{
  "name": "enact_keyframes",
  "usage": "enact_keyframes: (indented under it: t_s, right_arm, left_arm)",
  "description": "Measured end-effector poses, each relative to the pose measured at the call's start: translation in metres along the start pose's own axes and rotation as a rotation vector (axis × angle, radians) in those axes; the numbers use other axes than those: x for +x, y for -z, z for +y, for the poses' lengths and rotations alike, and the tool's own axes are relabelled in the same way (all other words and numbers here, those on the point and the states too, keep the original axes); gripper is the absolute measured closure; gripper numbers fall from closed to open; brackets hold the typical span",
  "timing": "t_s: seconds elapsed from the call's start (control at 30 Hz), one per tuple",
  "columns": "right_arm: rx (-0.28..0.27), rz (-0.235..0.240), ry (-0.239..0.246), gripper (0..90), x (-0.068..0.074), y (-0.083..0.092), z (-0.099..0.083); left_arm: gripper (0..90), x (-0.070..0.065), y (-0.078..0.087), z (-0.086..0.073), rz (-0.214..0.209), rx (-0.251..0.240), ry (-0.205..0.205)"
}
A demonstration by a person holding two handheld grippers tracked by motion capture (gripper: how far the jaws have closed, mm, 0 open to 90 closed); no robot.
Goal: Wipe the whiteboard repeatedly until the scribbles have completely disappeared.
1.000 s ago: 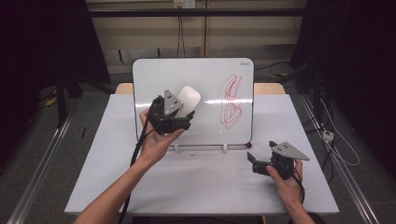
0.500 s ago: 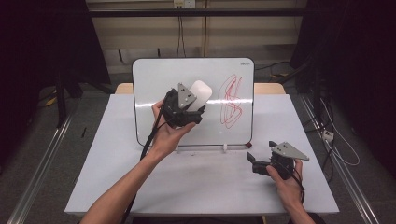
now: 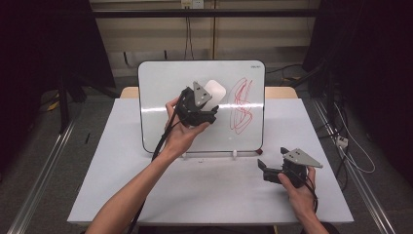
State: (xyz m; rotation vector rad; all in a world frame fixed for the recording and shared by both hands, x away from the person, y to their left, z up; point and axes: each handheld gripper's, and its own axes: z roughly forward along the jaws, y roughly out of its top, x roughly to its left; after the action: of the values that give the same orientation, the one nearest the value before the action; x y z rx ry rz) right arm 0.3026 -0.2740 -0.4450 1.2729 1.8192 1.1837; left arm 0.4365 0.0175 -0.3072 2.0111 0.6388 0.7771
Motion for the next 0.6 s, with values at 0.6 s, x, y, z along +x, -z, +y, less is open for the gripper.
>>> enact_keyframes:
  t_s: [0.6]
  right_arm:
    - [0.002,0.008,-0.003,5.7,0.000,0.000,0.000]
  left_arm:
    - [31.1,-0.005,-0.025,0.027,0.016,0.004,-0.033]
